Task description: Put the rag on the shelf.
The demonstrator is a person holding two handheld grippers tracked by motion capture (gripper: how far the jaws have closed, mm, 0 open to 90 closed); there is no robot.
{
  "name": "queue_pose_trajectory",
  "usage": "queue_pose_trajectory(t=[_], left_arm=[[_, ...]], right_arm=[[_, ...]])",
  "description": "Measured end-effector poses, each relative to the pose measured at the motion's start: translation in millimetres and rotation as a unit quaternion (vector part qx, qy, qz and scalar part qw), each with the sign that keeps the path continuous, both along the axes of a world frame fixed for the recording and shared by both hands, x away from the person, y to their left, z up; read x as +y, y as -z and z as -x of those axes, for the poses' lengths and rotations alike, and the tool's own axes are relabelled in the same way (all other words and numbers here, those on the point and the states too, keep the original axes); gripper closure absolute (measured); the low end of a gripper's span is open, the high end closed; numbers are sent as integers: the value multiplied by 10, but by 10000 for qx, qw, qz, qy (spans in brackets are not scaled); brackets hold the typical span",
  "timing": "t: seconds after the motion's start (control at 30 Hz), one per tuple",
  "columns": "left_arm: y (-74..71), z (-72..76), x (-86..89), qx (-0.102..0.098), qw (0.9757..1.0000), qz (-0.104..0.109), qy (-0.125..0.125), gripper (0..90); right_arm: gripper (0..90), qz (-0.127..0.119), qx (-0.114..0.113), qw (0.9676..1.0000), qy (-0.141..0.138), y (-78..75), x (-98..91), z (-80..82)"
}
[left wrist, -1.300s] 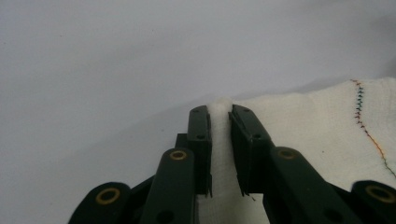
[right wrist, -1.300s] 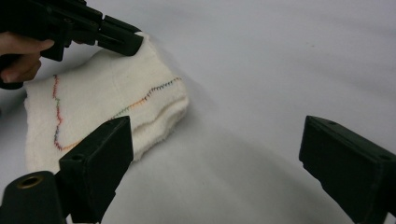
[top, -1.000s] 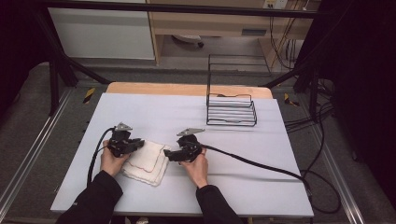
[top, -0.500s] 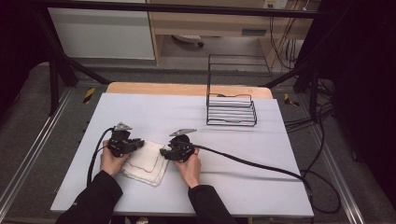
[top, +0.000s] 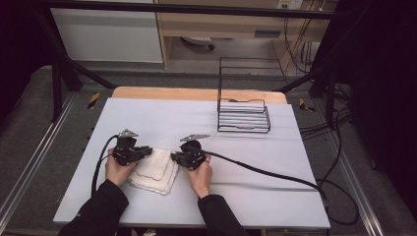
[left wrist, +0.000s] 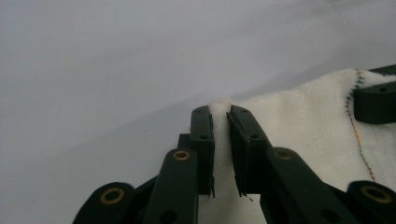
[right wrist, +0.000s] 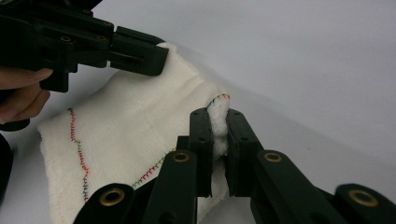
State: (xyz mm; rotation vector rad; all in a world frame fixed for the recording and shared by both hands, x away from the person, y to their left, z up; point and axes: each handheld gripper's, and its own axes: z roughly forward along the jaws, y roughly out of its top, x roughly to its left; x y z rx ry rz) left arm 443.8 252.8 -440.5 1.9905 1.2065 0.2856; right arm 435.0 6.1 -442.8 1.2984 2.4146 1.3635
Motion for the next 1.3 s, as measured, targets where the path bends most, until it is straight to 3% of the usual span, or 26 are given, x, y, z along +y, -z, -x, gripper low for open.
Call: queue_pose_trajectory(t=[0.07, 0.13, 0.33, 0.47, 0.67, 0.73, 0.9, 1.03, 1.07, 1.2, 1.3], left_arm=[[-12, 15, -22, 11, 9999, 119, 45, 791], [-24, 16, -52, -21, 9999, 104, 63, 784], [52, -58, -67, 104, 9999, 63, -11, 725], [71, -76, -51, 88, 9999, 63, 14, 665], [95, -87, -54, 101, 9998, 71, 154, 686], [95, -92, -49, 148, 9997, 106, 155, 690], [84, -79, -75, 127, 9998, 35, 168, 753], [70, -61, -74, 83, 9998, 27, 169, 798], [63, -54, -70, 58, 9999, 36, 150, 802], [-8, -13, -38, -117, 9997, 148, 123, 807], [-108, 51, 7, -411, 9986, 325, 109, 809]], right_arm=[[830, 85, -50, 9999, 34, -50, -25, 4], [829, 184, -51, 9998, 51, -73, -42, -13], [805, 430, 15, 9991, 51, 46, -30, -85], [626, 436, -263, 9986, 152, 60, -46, -113], [585, 481, -140, 9987, 127, 125, -33, -140], [586, 471, -177, 9987, 120, 130, -37, -133], [768, 288, -92, 9995, 81, 150, -11, -81], [816, 248, -101, 9996, 102, 133, -10, -67], [823, 244, -191, 9995, 109, 117, -15, -54], [827, 150, -312, 9993, 107, 61, -24, -21], [828, -49, -502, 9987, 68, -70, -46, 51]])
